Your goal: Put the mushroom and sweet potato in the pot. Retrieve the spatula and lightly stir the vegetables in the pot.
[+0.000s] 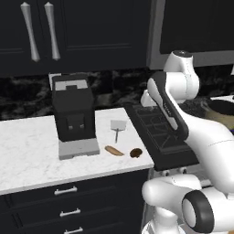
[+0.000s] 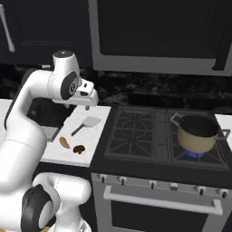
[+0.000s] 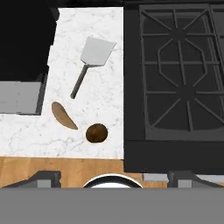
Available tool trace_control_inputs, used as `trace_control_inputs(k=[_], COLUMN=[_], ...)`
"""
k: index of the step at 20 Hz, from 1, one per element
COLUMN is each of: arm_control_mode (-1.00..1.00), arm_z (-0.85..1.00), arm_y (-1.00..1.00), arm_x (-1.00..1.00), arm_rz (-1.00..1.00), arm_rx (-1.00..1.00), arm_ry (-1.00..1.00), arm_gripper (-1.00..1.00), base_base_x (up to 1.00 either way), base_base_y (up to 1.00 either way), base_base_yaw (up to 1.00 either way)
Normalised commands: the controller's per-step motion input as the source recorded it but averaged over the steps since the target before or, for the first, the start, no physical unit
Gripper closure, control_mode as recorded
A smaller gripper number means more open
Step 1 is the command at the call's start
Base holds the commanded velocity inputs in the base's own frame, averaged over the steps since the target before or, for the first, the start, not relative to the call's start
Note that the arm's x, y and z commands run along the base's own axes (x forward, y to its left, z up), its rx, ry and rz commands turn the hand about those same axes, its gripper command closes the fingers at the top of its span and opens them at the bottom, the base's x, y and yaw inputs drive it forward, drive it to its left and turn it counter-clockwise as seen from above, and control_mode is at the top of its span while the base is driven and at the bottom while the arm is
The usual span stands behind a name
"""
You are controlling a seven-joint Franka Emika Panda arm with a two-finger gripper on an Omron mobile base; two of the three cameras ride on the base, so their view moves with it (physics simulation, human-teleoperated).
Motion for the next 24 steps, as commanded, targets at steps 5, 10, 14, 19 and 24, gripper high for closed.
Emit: trace_control_inputs(k=[5, 10, 14, 19, 24], arm_control_mode=[-1.0, -1.0, -1.0, -1.0, -1.0], arm_z=[-0.09, -0.76, -0.94, -0.76, -0.76], arm_y=[0.0, -0.08, -0.15, -0.08, 0.0], arm_x=[0.0, 0.01, 0.0, 0.01, 0.23], arm_rz=[0.0, -0.03, -0.08, -0.04, -0.04], arm_rx=[0.0, 0.0, 0.0, 0.01, 0.02], arm_ry=[0.02, 0.26, 0.29, 0.11, 0.0], arm_gripper=[-1.0, -1.0, -1.0, -1.0, -1.0], base_base_x=[0.0, 0.0, 0.0, 0.0, 0.0], base_base_y=[0.46, 0.0, 0.0, 0.0, 0.0], base_base_yaw=[-0.01, 0.0, 0.0, 0.0, 0.0])
